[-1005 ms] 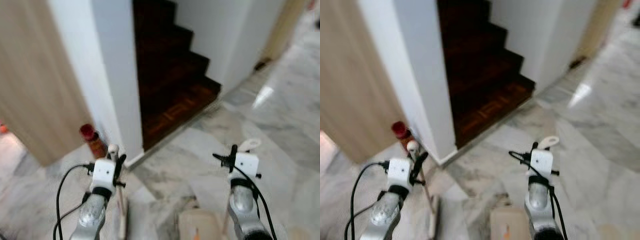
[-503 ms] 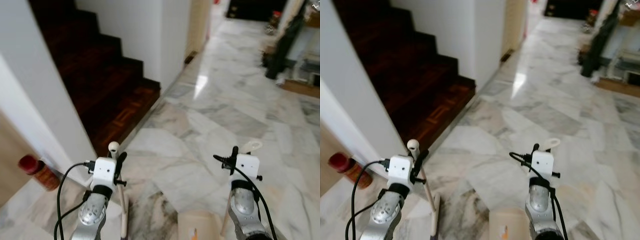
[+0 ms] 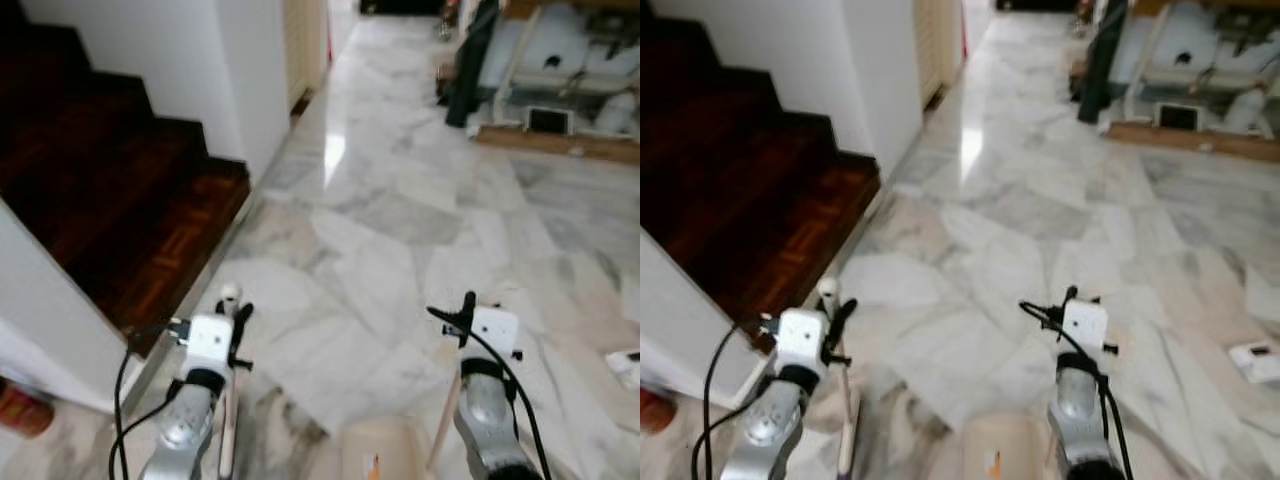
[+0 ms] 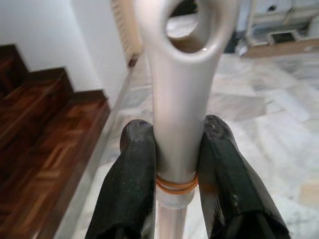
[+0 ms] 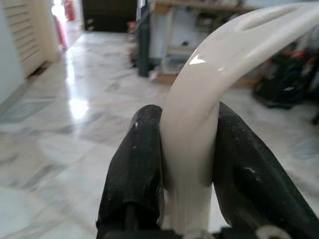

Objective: Sweep floor

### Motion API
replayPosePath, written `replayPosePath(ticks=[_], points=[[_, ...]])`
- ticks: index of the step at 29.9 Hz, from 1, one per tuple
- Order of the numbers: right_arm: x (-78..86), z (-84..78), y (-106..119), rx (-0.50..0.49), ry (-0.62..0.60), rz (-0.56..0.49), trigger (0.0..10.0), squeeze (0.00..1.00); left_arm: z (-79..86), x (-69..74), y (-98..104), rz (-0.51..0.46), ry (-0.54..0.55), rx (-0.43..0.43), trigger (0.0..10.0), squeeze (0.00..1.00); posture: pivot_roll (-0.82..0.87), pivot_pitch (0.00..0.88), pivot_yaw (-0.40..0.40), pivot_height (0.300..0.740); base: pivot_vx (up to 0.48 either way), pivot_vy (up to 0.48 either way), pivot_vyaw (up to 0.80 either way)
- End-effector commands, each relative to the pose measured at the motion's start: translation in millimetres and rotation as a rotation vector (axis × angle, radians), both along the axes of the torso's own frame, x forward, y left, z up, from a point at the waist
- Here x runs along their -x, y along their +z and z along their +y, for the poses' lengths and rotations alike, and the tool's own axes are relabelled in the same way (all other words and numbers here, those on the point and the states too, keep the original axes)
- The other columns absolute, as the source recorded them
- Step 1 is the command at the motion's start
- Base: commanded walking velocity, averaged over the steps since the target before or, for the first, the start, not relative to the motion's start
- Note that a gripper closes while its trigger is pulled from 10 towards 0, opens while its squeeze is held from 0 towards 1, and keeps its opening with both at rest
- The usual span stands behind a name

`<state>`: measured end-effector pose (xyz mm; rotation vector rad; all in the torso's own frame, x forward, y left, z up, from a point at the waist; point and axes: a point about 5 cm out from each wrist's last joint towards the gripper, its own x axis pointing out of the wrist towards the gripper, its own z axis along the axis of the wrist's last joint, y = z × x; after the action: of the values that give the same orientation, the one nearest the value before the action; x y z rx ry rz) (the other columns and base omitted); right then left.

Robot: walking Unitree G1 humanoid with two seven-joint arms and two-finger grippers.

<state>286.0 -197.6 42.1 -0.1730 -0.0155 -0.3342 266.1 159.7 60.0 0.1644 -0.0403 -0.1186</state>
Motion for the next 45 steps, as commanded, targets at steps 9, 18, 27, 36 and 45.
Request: replayPosePath(ticks=[9,18,27,36,45], points=[[-2.9,1.7,4.3,-0.004,-0.001,-0.021,10.0,0.0,5.1,-4.9,7.7,-0.029,0.009,-0.01,10.0,0.0,0.11,0.004,0.05,0.74,0.0,0.0,-0.8],[-3.5,2.1,5.2,-0.002,-0.002,-0.025,10.0,0.0,5.4,-7.1,8.3,-0.026,0.02,0.016,10.0,0.0,0.1,0.009,0.049,0.74,0.0,0.0,-0.8],[-2.8,2.6,5.7,0.001,0.004,-0.036,10.0,0.0,7.2,-6.9,8.6,-0.025,0.033,0.038,10.0,0.0,0.1,0.003,0.045,0.74,0.0,0.0,-0.49],[-4.8,3.3,7.9,0.0,0.011,-0.044,10.0,0.0,5.0,-9.4,9.1,-0.022,0.03,0.038,10.0,0.0,0.1,0.0,0.043,0.74,0.057,0.0,0.0],[-4.2,2.0,7.6,-0.005,0.003,-0.044,10.0,0.0,5.7,-8.3,8.3,-0.018,0.028,0.038,10.0,0.0,0.09,0.0,0.045,0.74,0.265,0.0,0.0]])
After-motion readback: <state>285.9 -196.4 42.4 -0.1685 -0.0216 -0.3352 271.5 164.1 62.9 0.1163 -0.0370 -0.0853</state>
